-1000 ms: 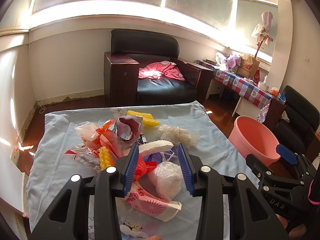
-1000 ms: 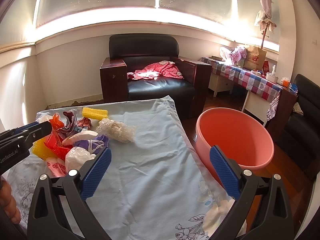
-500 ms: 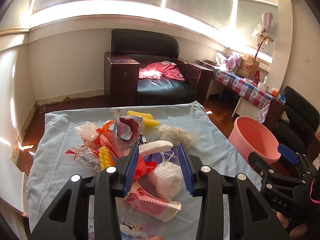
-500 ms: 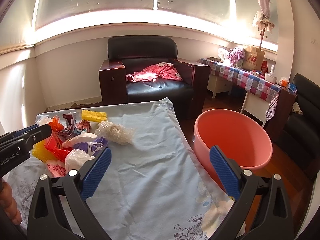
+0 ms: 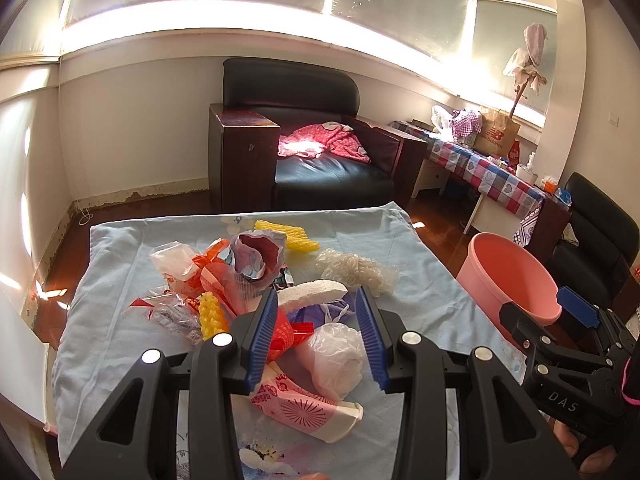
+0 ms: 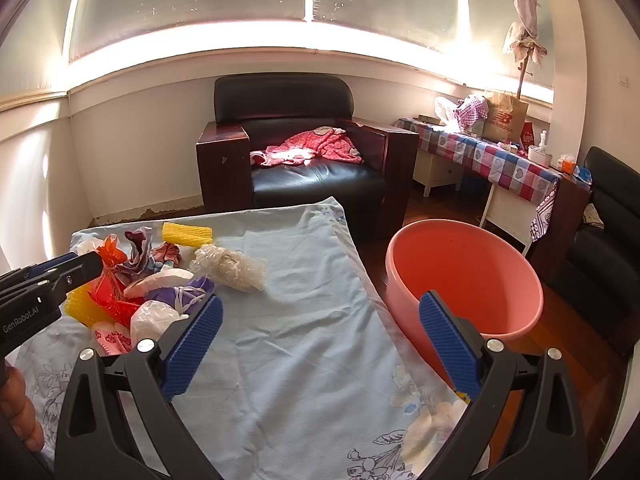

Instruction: Collect trash

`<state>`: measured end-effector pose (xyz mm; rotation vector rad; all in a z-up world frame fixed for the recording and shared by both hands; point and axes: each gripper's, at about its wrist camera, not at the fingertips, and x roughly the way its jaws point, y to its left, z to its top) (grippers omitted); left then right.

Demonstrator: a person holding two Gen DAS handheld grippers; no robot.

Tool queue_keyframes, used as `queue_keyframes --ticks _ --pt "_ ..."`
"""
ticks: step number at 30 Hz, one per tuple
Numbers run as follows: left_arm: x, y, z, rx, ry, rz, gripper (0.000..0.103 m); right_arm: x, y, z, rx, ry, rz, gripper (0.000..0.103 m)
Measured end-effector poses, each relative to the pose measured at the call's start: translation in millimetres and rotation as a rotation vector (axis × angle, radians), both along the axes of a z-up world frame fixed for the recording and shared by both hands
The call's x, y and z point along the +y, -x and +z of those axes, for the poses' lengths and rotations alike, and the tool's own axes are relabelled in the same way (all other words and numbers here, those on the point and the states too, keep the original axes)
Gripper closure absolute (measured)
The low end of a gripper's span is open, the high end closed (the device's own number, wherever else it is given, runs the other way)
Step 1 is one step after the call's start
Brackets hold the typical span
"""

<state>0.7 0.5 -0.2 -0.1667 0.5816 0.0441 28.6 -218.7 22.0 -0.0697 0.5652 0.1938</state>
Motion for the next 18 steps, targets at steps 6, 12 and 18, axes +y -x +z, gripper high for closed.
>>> queue_keyframes --ticks 6,12,18 --pt "0.0 0.0 0.0 0.000 0.001 0.000 0.063 -0.2 0.0 -0.3 -0.001 0.000 0.001 0.004" --pt "0.1 0.0 0.0 0.000 0.002 0.000 0.063 -0.4 0.0 0.0 -0.002 -0.001 0.000 0.004" --pt "-0.1 0.0 0.0 -0.001 0.002 0.000 0.063 -1.9 0.9 2.8 -0.004 -0.002 -0.002 0.004"
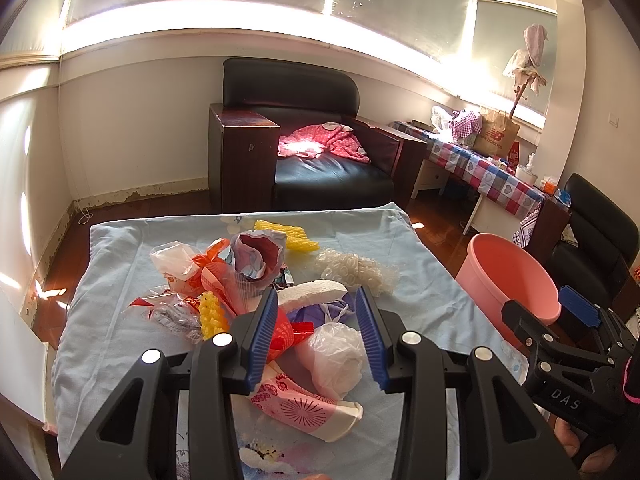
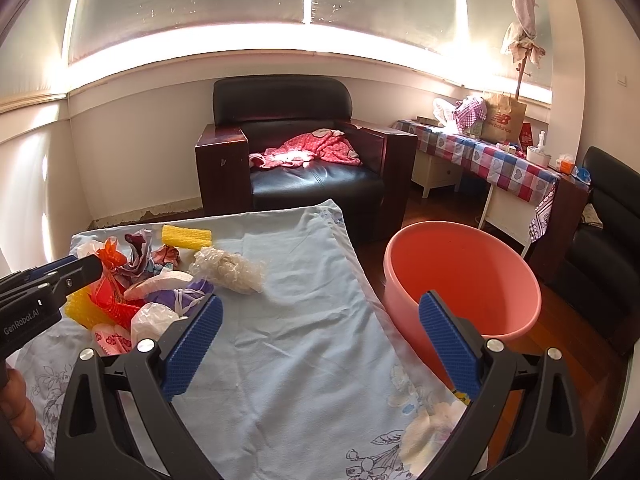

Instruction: Collect trash

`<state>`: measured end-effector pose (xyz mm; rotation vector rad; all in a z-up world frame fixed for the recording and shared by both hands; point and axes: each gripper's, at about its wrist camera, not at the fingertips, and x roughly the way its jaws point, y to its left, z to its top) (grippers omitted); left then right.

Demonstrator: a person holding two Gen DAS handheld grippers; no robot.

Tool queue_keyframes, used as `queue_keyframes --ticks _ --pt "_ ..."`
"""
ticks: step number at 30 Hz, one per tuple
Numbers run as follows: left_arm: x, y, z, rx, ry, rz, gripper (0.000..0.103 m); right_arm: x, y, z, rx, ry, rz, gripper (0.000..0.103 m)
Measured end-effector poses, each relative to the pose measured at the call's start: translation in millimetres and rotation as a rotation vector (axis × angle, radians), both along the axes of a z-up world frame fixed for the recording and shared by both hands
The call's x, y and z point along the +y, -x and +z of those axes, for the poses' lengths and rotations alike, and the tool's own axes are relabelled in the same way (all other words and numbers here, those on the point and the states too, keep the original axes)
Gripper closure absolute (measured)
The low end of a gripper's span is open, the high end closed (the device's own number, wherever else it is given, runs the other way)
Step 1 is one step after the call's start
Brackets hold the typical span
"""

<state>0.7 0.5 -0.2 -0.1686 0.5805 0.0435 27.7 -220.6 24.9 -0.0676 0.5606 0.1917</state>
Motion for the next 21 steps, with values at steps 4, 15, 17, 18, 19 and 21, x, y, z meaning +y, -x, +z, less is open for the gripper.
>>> queue_keyframes --ticks 4,15,17,18,19,21 --pt "0 0 0 0.000 0.000 0.000 0.063 -1 0 2 -0.005 -0.002 -0.001 0.004" --pt "16 6 0 -0.006 0.003 0.010 0.063 5 0 4 -0.017 -0.002 0.012 0.004" --pt "19 8 0 -0.004 0.007 0.014 0.063 6 1 4 -0.019 -0.002 0.019 0.004" --pt "20 10 2 -0.006 0.012 0.014 0.063 6 1 3 -0.021 -0.002 0.022 0.004" --pt "22 11 3 -0.006 0.016 0.016 0.063 7 2 3 -0.024 -0.002 0.024 0.004" --pt "26 12 3 -0.005 0.023 0.014 0.063 8 2 3 -0.031 -0.005 0.031 0.004"
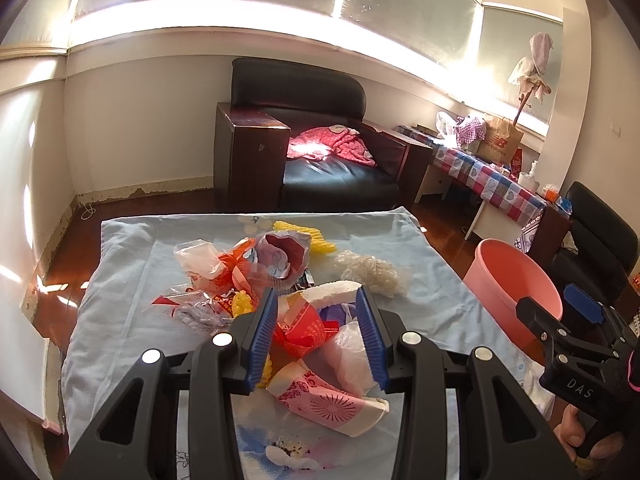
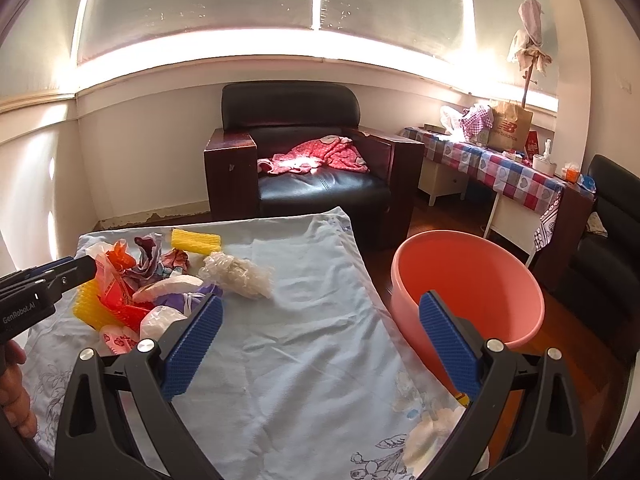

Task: Collect trash
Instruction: 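Grasp the yellow foam net with the left gripper while the right gripper grasps the red basket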

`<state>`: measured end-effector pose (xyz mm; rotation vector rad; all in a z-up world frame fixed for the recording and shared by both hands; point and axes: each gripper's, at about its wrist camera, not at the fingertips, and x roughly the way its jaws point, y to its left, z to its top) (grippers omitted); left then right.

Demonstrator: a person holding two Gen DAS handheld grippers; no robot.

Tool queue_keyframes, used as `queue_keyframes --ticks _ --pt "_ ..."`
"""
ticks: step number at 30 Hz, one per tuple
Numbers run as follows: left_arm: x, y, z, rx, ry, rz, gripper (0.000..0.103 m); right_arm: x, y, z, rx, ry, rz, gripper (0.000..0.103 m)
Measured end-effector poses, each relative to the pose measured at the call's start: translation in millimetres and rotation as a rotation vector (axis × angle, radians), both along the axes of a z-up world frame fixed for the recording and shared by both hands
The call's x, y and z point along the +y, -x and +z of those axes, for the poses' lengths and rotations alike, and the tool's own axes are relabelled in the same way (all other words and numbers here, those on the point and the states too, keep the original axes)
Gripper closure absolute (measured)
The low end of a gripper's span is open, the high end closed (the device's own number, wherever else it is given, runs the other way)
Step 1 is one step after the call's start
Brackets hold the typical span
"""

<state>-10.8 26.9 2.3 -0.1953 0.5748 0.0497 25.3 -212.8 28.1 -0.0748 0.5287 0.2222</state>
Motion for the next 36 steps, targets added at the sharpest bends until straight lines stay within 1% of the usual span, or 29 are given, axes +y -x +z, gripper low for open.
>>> queue_keyframes --ticks 5,10,12,21,25,31,33,34,36 --pt "9 4 2 -0.016 0.009 -0.001 0.063 0 1 1 -0.011 -0.010 0.020 0.004" --pt "14 13 1 -0.018 -0.009 -0.022 0.063 2 2 -2 -0.008 -0.017 0.055 0.004" --pt "16 15 -2 -0.007 -0.008 -0.024 0.063 4 2 -5 0.000 -0.024 0.075 0.009" --pt "20 14 -19 0.038 -0.008 -0.012 0.063 11 5 -11 0.004 -0.025 0.118 0.014" --pt "25 9 -28 0.066 -0.003 0.010 0.063 10 2 -13 0.038 -0.044 0.141 0.019" --pt "27 4 -36 0.091 -0.005 0.026 0.063 13 2 -16 0.051 -0.056 0.170 0.021" --pt "27 2 -38 0.097 -0.003 0.028 0.066 14 1 -17 0.062 -0.061 0.185 0.025" --pt "27 2 -39 0.102 0.000 0.028 0.070 14 1 -18 0.073 -0.067 0.194 0.027" --pt "29 0 -42 0.114 0.009 0.031 0.076 15 -1 -20 0.092 -0.082 0.207 0.029"
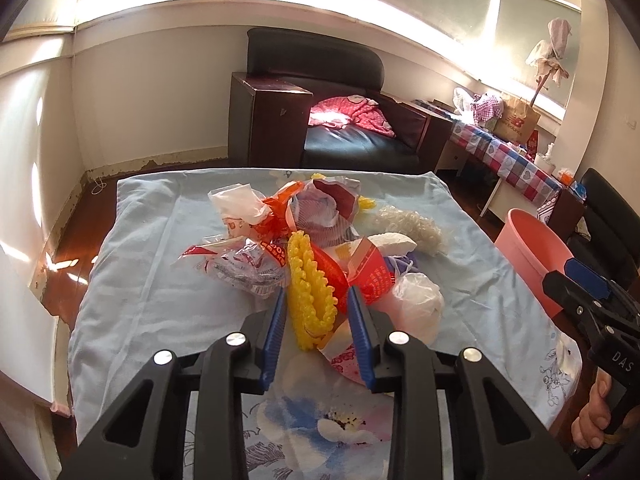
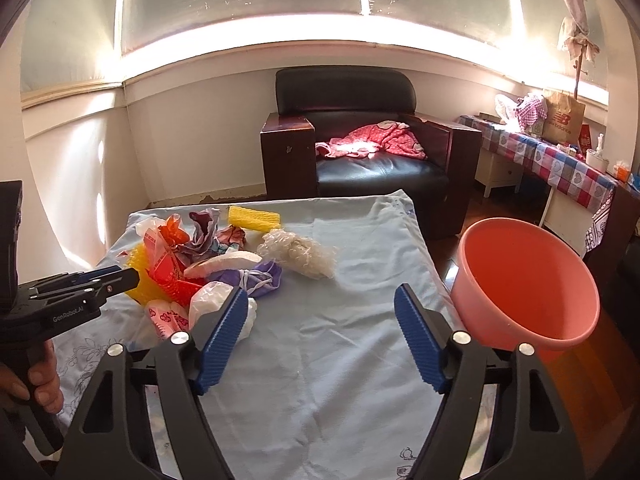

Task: Collect trash
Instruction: 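Grasp the yellow foam net with the left gripper while the right gripper grasps the red basket, then carry the yellow net and red basket over the pink bucket with both grippers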

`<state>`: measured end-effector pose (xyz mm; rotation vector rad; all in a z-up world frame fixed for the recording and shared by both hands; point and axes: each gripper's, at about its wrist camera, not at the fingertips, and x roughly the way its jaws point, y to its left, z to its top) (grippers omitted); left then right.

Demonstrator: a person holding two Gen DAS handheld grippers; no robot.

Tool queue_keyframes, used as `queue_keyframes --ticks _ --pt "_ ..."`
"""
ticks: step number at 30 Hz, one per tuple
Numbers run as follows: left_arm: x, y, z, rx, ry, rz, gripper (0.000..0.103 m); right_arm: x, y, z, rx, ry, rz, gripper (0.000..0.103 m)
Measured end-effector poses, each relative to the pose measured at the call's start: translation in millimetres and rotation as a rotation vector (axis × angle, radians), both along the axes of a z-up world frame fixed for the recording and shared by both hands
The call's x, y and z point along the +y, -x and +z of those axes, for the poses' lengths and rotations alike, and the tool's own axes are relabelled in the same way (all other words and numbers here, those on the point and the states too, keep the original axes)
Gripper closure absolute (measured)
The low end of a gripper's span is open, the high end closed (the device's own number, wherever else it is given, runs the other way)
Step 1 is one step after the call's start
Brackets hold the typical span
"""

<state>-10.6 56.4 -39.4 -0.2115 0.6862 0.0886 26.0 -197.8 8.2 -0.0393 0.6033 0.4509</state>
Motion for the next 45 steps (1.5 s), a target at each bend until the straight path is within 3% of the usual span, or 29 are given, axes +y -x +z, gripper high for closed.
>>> queue_keyframes --ticks 4,6,8,10,16,31,45 --pt "5 1 -3 0.007 0.024 0.003 0.093 1 0 -2 0.029 -0.044 0.028 0.030" --pt "7 3 -3 0.000 0.030 0.006 0.094 2 -1 -2 0.040 -0.055 0.038 0.030" --pt "8 6 -2 -0.011 0.032 0.004 0.094 4 -1 -4 0.058 -0.063 0.061 0.041" --pt "9 9 0 -0.019 0.032 0.000 0.094 7 -2 -5 0.084 -0.083 0.092 0.044" --pt "15 18 5 -0.038 0.048 0.004 0.094 12 0 0 0.117 -0.182 0.181 0.044" --pt "31 37 10 -0.064 0.078 0.019 0.094 95 -18 8 0.120 -0.082 0.336 0.044" --pt "34 39 9 -0.068 0.089 0.018 0.094 138 -51 -13 0.298 -0.040 0.406 0.044"
